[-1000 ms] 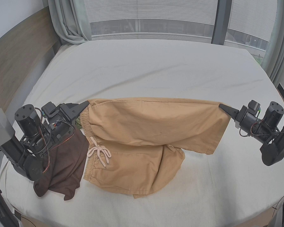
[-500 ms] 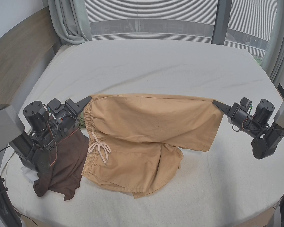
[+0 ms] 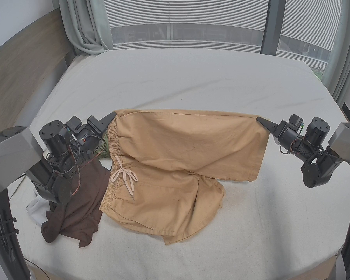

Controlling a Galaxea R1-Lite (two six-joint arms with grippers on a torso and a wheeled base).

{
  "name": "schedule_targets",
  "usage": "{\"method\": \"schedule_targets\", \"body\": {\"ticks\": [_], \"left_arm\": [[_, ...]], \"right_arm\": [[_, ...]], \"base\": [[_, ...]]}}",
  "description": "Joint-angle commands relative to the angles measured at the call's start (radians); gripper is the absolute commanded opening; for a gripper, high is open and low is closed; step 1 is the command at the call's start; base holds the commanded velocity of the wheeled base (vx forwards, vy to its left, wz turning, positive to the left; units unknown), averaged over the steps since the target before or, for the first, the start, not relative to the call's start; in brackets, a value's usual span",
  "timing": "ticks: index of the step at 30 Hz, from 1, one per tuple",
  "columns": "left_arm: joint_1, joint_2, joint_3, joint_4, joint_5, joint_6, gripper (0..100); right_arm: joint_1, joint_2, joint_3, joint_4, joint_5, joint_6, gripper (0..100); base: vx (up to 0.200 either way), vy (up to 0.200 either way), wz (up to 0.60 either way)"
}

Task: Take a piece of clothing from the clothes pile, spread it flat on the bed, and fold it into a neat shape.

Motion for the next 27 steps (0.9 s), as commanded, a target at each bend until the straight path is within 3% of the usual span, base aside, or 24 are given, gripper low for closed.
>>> {"method": "schedule_targets", "body": {"ticks": [1, 27], "left_arm": [[0.011, 0.059, -0.046, -0.001, 0.002, -0.002, 0], [0.043, 0.204, -0.23, 0.001, 0.003, -0.057, 0]], "right_arm": [[0.0, 0.06, -0.071, 0.005, 0.001, 0.0, 0], [-0.001, 0.19, -0.272, 0.063, -0.001, -0.003, 0]], "base": [[0.0, 0.0, 0.0], [0.0, 0.0, 0.0]]}}
